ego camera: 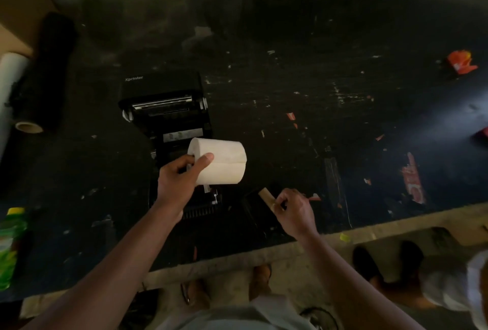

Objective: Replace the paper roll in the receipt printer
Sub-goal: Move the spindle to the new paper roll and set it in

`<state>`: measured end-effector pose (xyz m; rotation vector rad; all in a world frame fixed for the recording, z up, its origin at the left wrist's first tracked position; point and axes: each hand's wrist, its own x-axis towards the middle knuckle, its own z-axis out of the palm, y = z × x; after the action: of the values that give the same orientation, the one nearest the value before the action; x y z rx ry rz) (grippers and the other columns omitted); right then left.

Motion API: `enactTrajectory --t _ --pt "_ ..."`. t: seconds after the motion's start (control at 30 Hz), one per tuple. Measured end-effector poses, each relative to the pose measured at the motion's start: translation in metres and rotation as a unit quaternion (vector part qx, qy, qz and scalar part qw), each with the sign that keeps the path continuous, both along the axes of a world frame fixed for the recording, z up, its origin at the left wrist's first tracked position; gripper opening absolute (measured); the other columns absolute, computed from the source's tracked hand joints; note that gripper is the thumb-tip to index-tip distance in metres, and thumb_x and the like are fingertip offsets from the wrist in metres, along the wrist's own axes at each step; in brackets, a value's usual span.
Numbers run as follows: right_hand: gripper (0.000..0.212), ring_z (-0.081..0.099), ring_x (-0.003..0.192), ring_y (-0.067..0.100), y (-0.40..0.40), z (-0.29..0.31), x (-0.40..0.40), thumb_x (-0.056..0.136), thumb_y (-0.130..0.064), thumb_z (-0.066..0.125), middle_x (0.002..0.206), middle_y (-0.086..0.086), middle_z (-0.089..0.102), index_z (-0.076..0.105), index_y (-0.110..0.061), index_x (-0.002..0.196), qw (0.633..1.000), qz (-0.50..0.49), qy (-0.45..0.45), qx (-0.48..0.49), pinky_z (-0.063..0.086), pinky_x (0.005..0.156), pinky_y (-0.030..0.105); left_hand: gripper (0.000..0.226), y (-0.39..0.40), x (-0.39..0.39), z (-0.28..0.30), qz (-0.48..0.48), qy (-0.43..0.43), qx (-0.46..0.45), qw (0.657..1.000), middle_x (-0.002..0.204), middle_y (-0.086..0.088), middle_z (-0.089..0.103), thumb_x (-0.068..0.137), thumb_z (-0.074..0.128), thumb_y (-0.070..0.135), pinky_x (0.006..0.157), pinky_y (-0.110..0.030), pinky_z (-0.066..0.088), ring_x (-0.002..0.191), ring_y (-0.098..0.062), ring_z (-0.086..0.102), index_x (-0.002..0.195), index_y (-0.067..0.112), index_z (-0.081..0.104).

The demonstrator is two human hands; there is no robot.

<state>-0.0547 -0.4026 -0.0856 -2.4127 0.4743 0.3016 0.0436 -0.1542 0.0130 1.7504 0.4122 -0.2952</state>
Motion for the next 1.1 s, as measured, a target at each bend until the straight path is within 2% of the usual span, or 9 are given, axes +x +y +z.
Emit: enactTrajectory --t 0.13,0.33,0.4,0.5,0.6,0.7,0.9,1.03,1.1 --pt "0.024 0.061 0.071 -0.002 0.002 -0.002 0.010 0.089 -0.014 0.077 0.090 -0.011 0.065 0.058 -0.029 0.095 1.000 -0.026 0.002 0.000 0.042 0.051 0.013 0.024 0.015 -0.007 0.006 0.012 0.006 -0.062 0.998 0.109 0.002 0.075 0.090 0.078 0.036 0.091 -0.045 0.061 0.113 -0.020 0.069 0.067 0.027 0.076" --pt "0.028 0.064 0.080 0.000 0.004 -0.005 0.027 0.089 -0.032 0.077 0.103 -0.007 0.068 0.061 -0.027 0.112 1.000 -0.010 0.006 -0.006 0.050 0.061 0.015 0.023 0.032 -0.021 0.014 0.034 0.003 -0.108 0.994 0.103 0.003 0.074 0.095 0.072 0.027 0.077 -0.030 0.058 0.104 -0.012 0.070 0.077 0.013 0.069" --pt "0.026 0.062 0.094 0.006 0.009 -0.004 0.032 0.092 -0.041 0.070 0.108 -0.009 0.063 0.060 -0.031 0.114 0.996 0.050 -0.054 -0.059 0.057 0.077 0.027 0.019 0.038 -0.025 0.013 0.039 0.009 -0.114 0.993 0.104 0.004 0.075 0.096 0.071 0.027 0.079 -0.032 0.058 0.104 -0.012 0.070 0.082 0.014 0.072" --pt "0.040 0.053 0.124 0.015 0.025 0.007 0.051 0.091 -0.032 0.067 0.132 -0.006 0.059 0.059 -0.031 0.130 0.967 0.223 -0.071 -0.101 0.048 0.103 0.039 0.015 0.048 -0.032 0.009 0.058 0.026 -0.134 0.989 0.101 0.007 0.077 0.097 0.070 0.027 0.083 -0.035 0.060 0.105 -0.014 0.071 0.088 0.016 0.076" --pt "0.049 0.046 0.137 0.024 0.049 0.014 0.075 0.091 -0.028 0.064 0.145 0.001 0.054 0.055 -0.024 0.140 0.913 0.376 0.023 -0.156 0.038 0.111 0.047 0.013 0.055 -0.037 0.009 0.077 0.045 -0.158 0.983 0.116 -0.003 0.075 0.098 0.068 0.027 0.098 -0.048 0.058 0.116 -0.025 0.069 0.090 0.020 0.076" --pt "0.039 0.055 0.131 0.028 0.061 0.013 0.092 0.094 -0.019 0.062 0.139 0.008 0.058 0.063 -0.020 0.133 0.889 0.414 0.109 -0.165 0.040 0.112 0.048 0.013 0.063 -0.044 0.012 0.087 0.065 -0.207 0.972 0.128 -0.010 0.069 0.093 0.068 0.029 0.105 -0.052 0.054 0.124 -0.031 0.065 0.101 0.020 0.074" --pt "0.021 0.067 0.107 0.017 0.043 0.040 0.124 0.096 -0.014 0.063 0.114 -0.001 0.066 0.067 -0.025 0.114 0.945 0.302 0.094 -0.079 0.056 0.092 0.035 0.022 0.073 -0.048 0.015 0.129 0.097 -0.318 0.934 0.131 -0.012 0.065 0.097 0.059 0.028 0.111 -0.054 0.047 0.123 -0.033 0.062 0.119 0.026 0.062" --pt "0.018 0.069 0.093 0.006 0.011 0.069 0.120 0.095 -0.017 0.071 0.099 -0.011 0.069 0.066 -0.029 0.107 0.995 0.087 -0.045 0.003 0.051 0.077 0.019 0.037 0.078 -0.044 0.015 0.145 0.101 -0.334 0.926 0.129 -0.013 0.068 0.085 0.064 0.035 0.111 -0.053 0.048 0.121 -0.034 0.064 0.121 0.025 0.062" --pt "0.019 0.069 0.095 0.001 0.008 0.090 0.107 0.092 -0.011 0.074 0.101 -0.012 0.072 0.071 -0.025 0.106 0.986 -0.045 -0.113 0.110 0.051 0.080 0.018 0.042 0.079 -0.042 0.013 0.148 0.094 -0.344 0.923 0.129 -0.013 0.070 0.085 0.064 0.038 0.104 -0.049 0.054 0.119 -0.033 0.067 0.125 0.024 0.062"
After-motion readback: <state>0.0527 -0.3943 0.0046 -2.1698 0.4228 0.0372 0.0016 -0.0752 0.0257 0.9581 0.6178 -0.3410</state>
